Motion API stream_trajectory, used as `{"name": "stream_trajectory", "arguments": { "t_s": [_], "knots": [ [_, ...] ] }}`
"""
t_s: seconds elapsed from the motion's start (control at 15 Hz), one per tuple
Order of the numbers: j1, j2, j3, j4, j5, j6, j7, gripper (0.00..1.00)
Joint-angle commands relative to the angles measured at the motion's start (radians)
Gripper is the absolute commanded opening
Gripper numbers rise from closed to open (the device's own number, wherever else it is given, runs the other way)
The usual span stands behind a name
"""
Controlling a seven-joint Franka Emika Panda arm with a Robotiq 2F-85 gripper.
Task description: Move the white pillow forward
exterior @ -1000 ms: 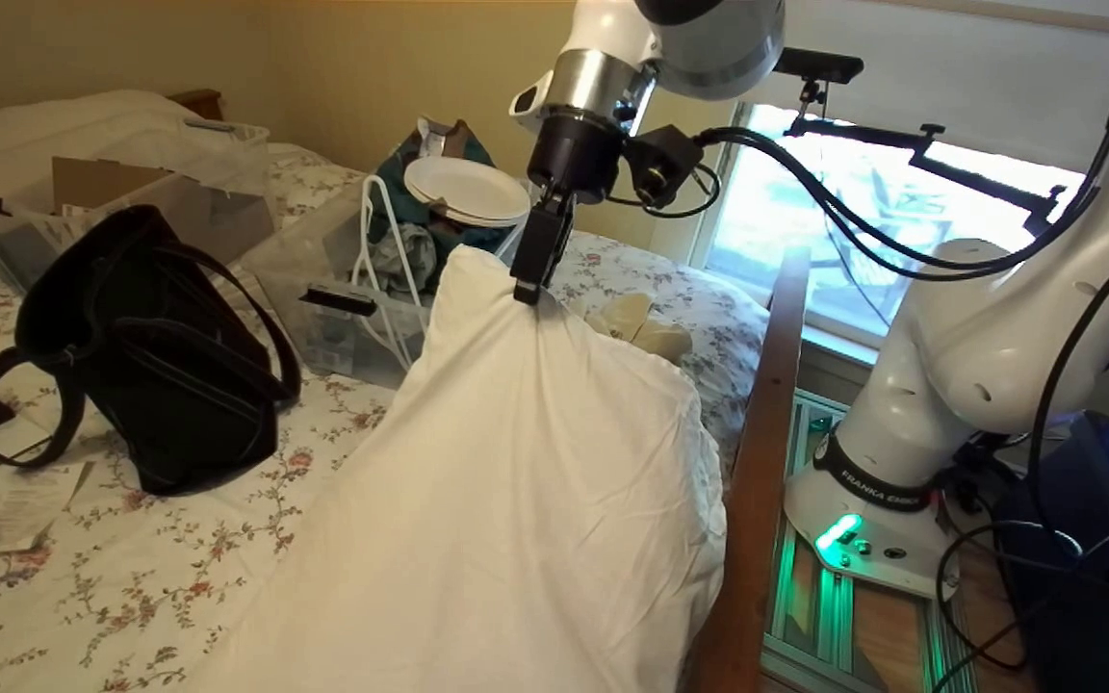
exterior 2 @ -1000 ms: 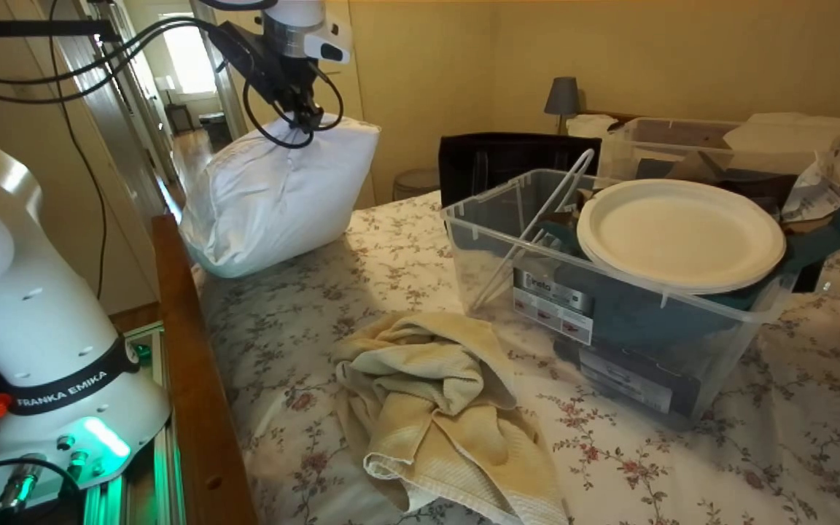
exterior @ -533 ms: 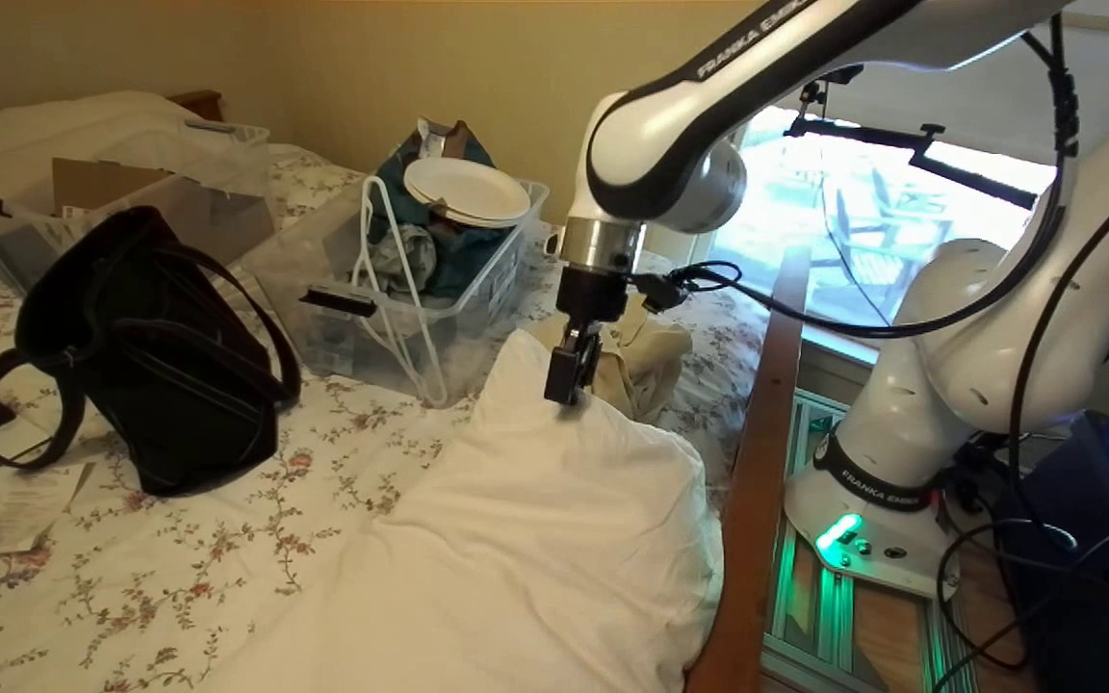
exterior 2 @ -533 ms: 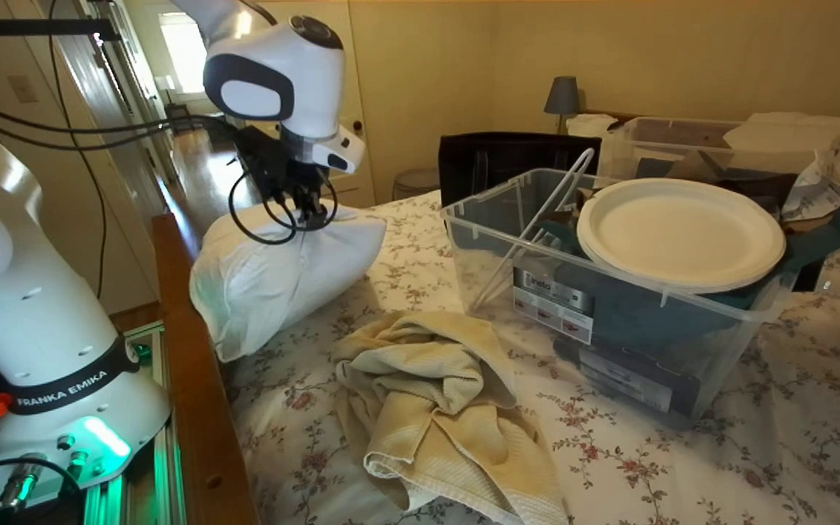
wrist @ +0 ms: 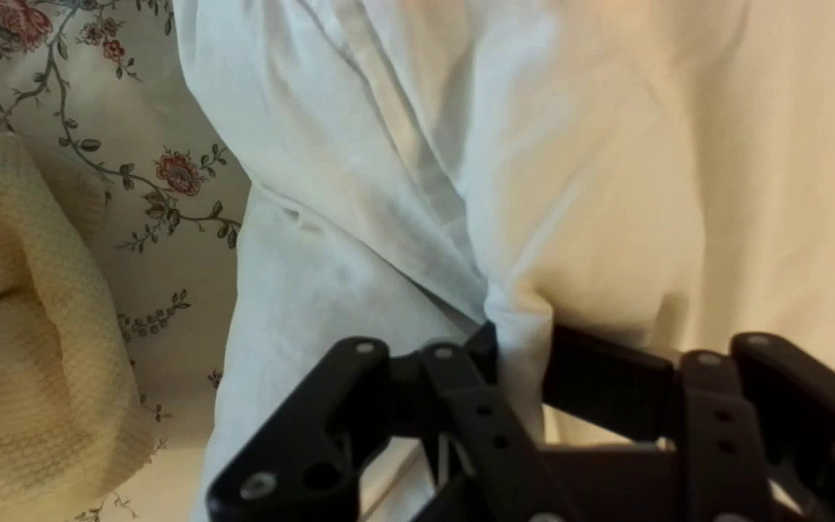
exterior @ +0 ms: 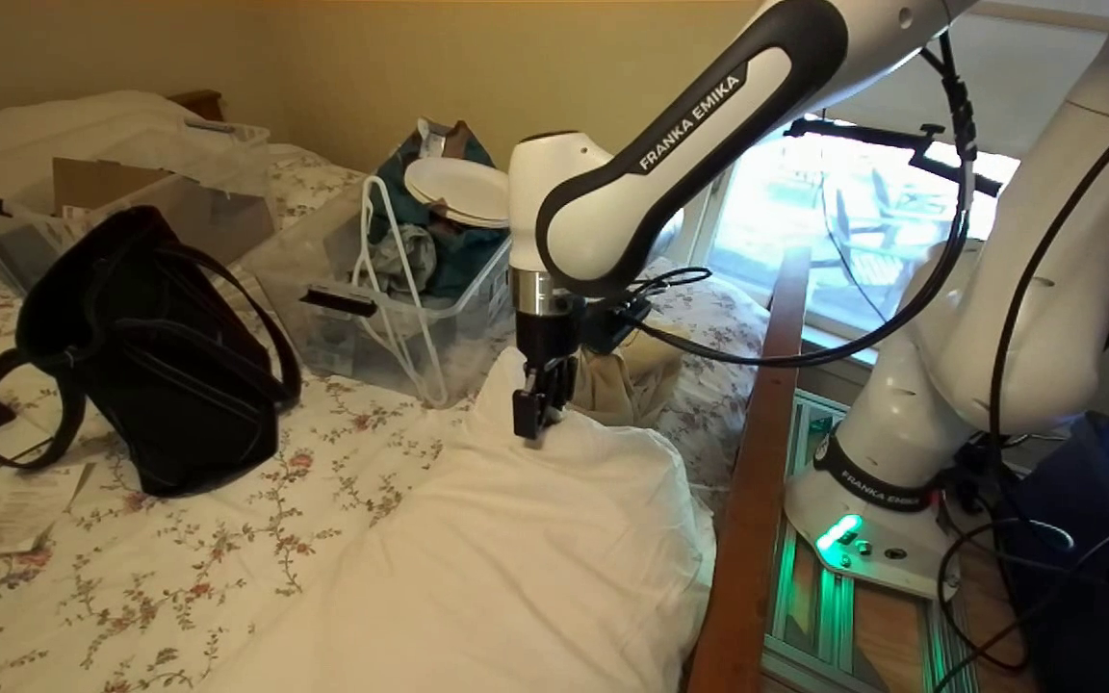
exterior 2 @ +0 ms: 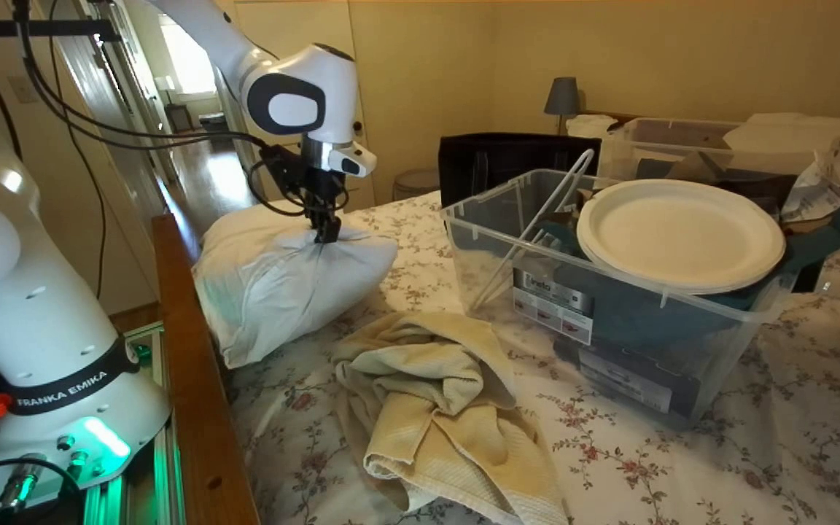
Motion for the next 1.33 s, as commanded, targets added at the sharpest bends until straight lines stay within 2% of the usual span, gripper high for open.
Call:
{"name": "stream_trajectory", "arguments": {
  "t_s": [0.0,0.4,0.87,1.07,1.13,1.27],
  "knots": [
    [0.034,0.009,0.024,0.089,-0.102,-0.081,0.129,0.02],
    [0.059,-0.031,0.047,0.2,-0.163,-0.191,0.187,0.03],
    [0.077,-0.033,0.067,0.401,-0.187,-0.354,0.19,0.03],
    [0.081,-0.013,0.074,0.494,-0.213,-0.363,0.178,0.03],
    [0.077,-0.034,0.067,0.399,-0.185,-0.335,0.165,0.04],
    [0.081,-0.032,0.069,0.435,-0.189,-0.338,0.165,0.04]
  ]
}}
